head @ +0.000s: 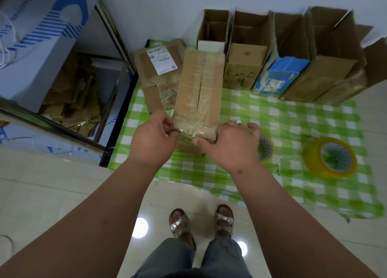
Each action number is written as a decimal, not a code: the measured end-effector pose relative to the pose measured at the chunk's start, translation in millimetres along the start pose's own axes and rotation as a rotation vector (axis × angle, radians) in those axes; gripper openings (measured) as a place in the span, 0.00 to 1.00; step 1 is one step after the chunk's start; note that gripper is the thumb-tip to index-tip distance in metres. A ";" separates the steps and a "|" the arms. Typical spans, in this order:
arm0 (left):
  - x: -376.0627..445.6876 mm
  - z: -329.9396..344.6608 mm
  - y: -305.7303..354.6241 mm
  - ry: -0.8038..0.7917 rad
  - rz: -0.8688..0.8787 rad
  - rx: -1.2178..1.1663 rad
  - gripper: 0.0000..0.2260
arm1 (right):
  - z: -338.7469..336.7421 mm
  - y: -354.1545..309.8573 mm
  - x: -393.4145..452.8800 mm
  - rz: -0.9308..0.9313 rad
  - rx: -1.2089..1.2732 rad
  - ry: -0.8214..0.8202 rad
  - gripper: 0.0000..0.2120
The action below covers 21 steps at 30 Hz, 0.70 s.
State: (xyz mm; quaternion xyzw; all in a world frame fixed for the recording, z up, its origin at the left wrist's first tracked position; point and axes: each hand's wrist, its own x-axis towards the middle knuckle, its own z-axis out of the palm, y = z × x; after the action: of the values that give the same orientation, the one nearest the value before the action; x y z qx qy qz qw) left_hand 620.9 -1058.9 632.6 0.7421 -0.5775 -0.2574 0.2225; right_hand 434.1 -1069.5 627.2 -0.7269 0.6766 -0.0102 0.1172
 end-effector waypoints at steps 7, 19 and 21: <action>-1.0 1.4 6.9 -0.034 -0.027 -0.018 0.30 | 6.2 -7.4 -5.5 0.041 -0.027 0.115 0.33; 6.1 0.2 2.5 -0.086 0.090 0.109 0.32 | -1.7 11.1 -5.9 -0.112 0.087 -0.002 0.15; 5.5 1.6 0.8 -0.073 0.117 0.101 0.30 | -1.3 10.0 -5.6 -0.102 0.067 0.000 0.16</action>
State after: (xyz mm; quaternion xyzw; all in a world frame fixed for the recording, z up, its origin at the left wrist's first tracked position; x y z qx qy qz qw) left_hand 620.4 -1064.5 631.2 0.7076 -0.6397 -0.2415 0.1783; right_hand 423.6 -1064.7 627.4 -0.7561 0.6379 -0.0388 0.1408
